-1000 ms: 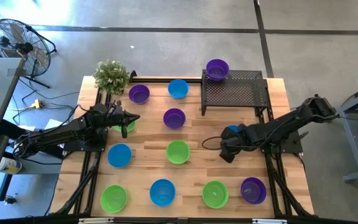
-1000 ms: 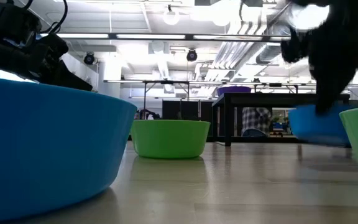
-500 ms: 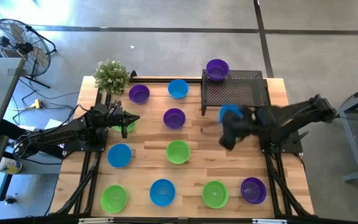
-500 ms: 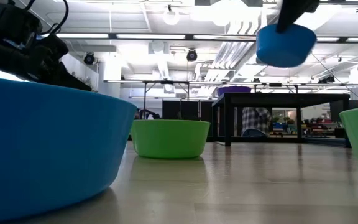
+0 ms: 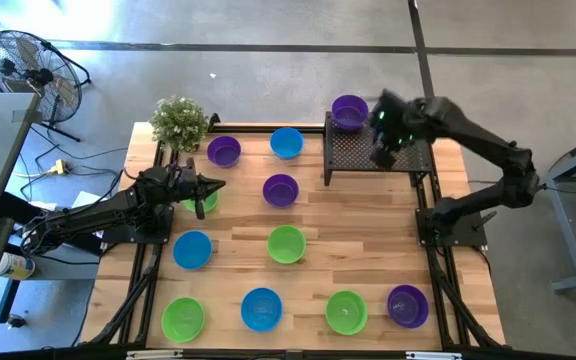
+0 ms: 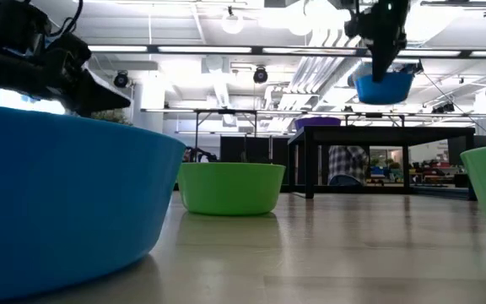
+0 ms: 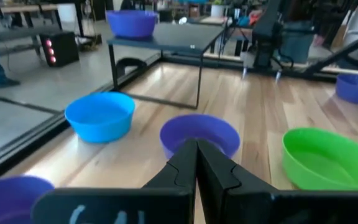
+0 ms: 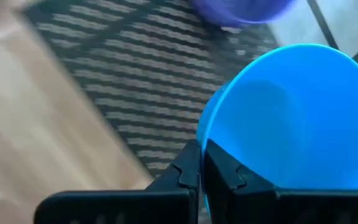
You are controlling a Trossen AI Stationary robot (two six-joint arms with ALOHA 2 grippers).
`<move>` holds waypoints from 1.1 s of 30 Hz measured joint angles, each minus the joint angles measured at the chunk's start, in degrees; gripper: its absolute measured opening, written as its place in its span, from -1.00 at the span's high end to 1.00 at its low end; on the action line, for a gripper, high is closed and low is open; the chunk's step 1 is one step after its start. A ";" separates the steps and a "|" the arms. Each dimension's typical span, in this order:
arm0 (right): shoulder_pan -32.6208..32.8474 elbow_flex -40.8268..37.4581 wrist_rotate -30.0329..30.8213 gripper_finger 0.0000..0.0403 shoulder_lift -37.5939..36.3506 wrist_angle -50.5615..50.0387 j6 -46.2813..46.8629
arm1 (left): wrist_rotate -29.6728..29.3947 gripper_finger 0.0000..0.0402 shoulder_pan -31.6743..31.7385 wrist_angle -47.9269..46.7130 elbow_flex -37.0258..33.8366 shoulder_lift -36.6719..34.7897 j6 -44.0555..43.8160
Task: Pick & Place Mini bowls
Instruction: Put the blue bowl on the shelf
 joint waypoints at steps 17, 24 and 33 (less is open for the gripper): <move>-22.11 -6.70 -12.20 0.98 6.03 11.25 -23.57 | -0.19 1.00 0.00 4.04 -0.02 0.01 1.34; -22.26 -6.68 -11.39 0.97 7.19 13.30 -25.16 | -0.14 1.00 0.02 3.87 -0.02 0.00 1.32; -22.26 -6.68 -10.95 0.98 7.19 13.66 -26.36 | -0.12 1.00 0.01 3.40 -0.02 0.02 1.30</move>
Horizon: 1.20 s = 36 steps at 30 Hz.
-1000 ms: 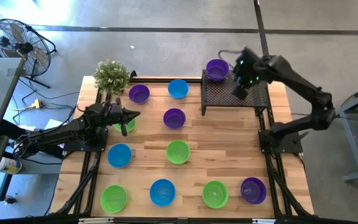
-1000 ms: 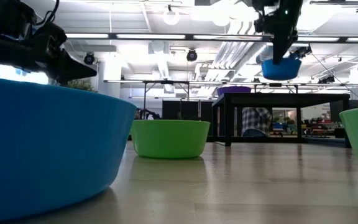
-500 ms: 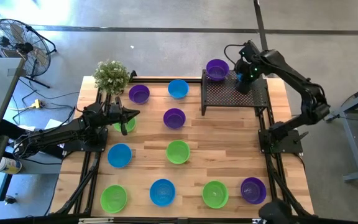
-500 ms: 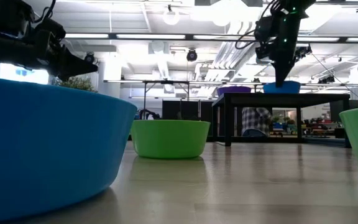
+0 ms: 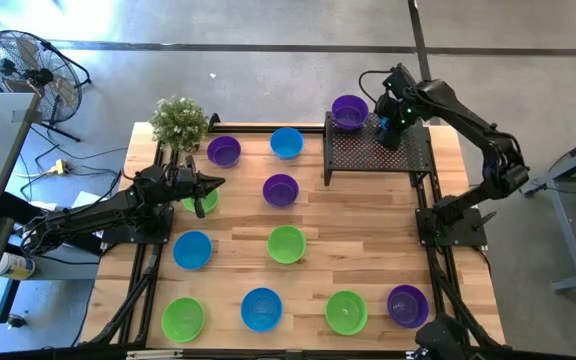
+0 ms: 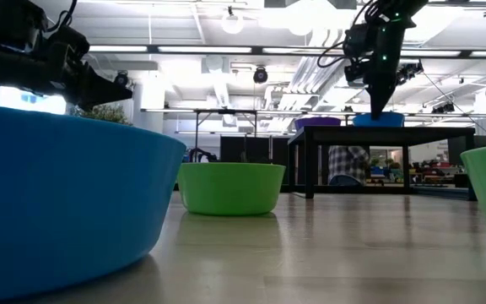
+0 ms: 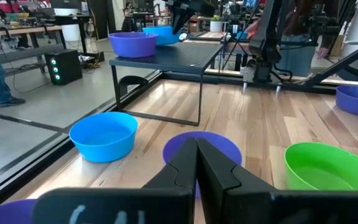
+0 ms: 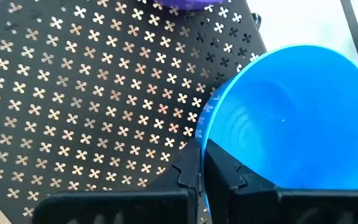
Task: Pick & Place Mini bowls
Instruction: Put the blue bowl on the shelf, then put the green bowl on the shelf
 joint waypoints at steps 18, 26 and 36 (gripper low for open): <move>0.00 0.00 0.48 0.93 -0.01 0.73 0.25 | 0.06 1.00 -0.01 -0.24 0.00 0.00 -0.02; 0.00 0.00 0.45 0.82 -0.01 1.04 0.46 | 0.07 1.00 0.00 -0.24 0.00 -0.01 -0.03; 0.00 0.00 0.41 0.71 -0.05 -0.11 2.07 | 0.09 1.00 0.00 -0.22 0.00 0.00 -0.04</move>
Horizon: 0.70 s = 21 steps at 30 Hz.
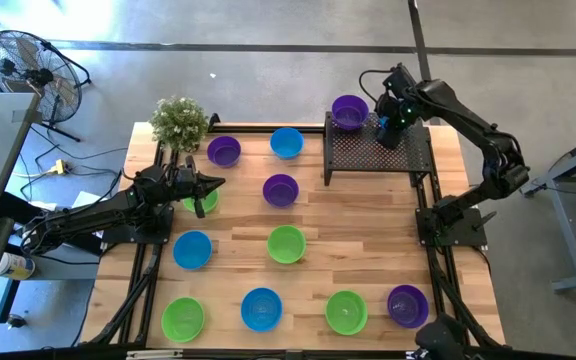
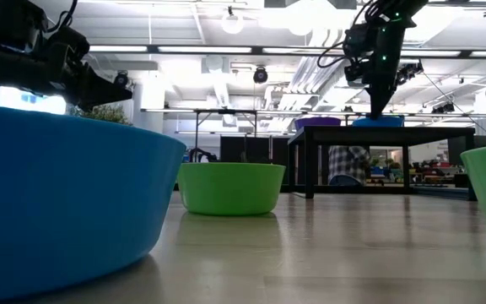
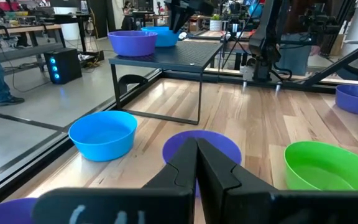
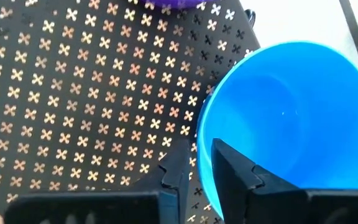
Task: Pick & Place Mini bowls
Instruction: Put the green bowl on the shelf
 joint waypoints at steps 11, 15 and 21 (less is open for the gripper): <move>0.97 0.20 -3.92 0.73 -7.29 1.53 1.81 | 0.02 1.00 -0.01 0.02 0.00 -0.02 -0.20; 2.99 -2.99 -12.48 0.85 -12.79 8.25 3.63 | 0.02 1.00 0.00 0.02 0.00 -0.02 -0.20; 8.99 -18.11 -20.39 0.97 -22.56 28.50 6.53 | 0.07 1.00 -0.01 0.04 0.00 0.00 -2.41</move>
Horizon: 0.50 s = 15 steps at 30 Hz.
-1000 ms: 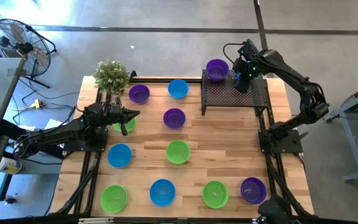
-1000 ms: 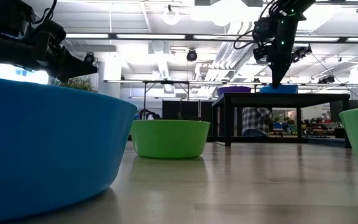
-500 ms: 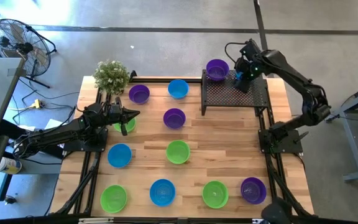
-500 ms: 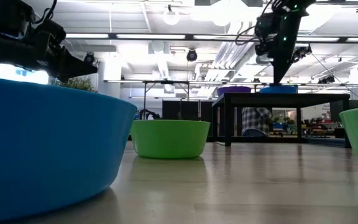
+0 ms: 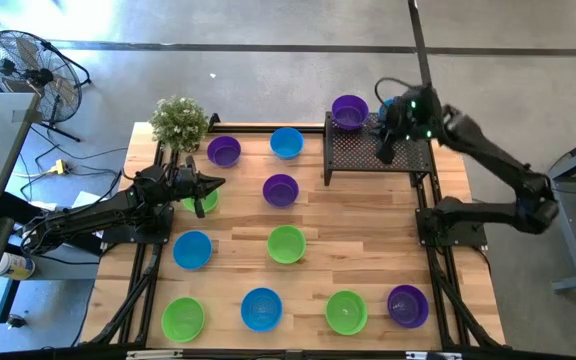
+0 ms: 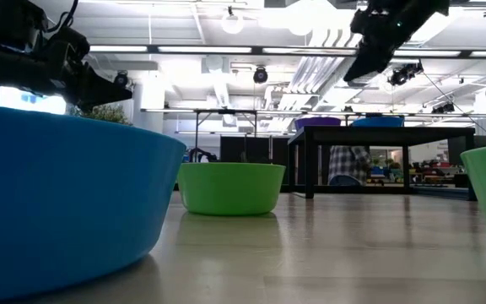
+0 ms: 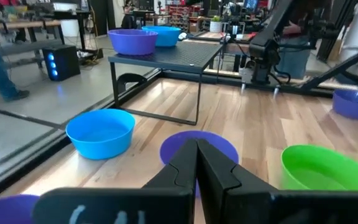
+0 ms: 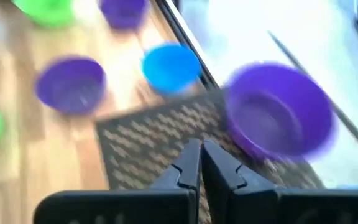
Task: Pick & Place Mini bowls
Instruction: Put the green bowl on the shelf
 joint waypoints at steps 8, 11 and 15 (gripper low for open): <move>10.88 -21.23 -3.21 0.99 -10.65 30.76 8.40 | 3.98 1.00 0.01 0.64 0.00 -0.01 -3.19; 14.83 -27.78 -3.28 0.98 -13.26 42.76 10.63 | 5.59 1.00 0.00 -0.91 0.83 0.00 -3.21; 19.39 -34.79 -2.90 1.00 -15.52 55.16 12.33 | 5.61 1.00 -0.01 -5.45 4.57 0.07 -3.10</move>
